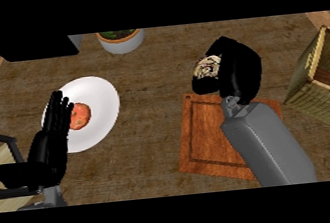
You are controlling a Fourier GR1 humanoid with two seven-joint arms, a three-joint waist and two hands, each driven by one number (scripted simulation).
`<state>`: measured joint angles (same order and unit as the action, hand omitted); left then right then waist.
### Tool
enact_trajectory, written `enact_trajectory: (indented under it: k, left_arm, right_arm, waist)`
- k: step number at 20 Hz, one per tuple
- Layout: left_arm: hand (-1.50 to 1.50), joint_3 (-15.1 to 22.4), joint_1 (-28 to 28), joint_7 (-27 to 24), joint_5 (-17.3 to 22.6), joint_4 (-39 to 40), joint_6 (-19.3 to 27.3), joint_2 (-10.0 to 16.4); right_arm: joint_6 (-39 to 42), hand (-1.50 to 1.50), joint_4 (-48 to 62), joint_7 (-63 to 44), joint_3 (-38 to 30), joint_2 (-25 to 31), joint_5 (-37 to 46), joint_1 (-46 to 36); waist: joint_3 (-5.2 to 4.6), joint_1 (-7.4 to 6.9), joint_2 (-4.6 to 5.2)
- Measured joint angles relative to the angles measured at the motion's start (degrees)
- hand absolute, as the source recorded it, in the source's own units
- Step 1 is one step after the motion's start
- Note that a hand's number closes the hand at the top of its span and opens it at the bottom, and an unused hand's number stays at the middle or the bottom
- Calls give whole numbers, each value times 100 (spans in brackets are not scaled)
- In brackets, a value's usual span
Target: Pick the cupcake from the cutting board and place it in the basket
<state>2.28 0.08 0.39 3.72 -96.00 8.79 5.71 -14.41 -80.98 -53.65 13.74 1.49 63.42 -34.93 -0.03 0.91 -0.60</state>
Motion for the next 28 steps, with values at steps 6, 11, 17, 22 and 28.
enact_trajectory:
  k: [6,11,17,22,28]
  left_arm:
    - [0,-56,-54,18,15,50,-43,19]
    - [0,42,-44,68,-83,-74,24,-63]
    - [0,-29,-20,64,-47,-108,-17,-22]
    - [0,-46,-36,143,-25,-154,-53,-12]
    - [0,-53,-22,23,-51,-24,-88,-75]
  right_arm:
    - [830,150,-1821,-640,42,-33,287,-43]
    - [1477,150,-2608,-943,-183,-63,585,-67]
    - [2242,150,-3119,-808,-792,427,611,308]
    - [2693,150,-3517,-627,-1305,737,521,666]
    - [2892,150,-3823,-327,-2121,1040,139,1051]
  waist:
    - [0,-3,9]
    - [-1,-31,20]
    - [0,-13,26]
    - [1,-30,35]
    - [3,-55,48]
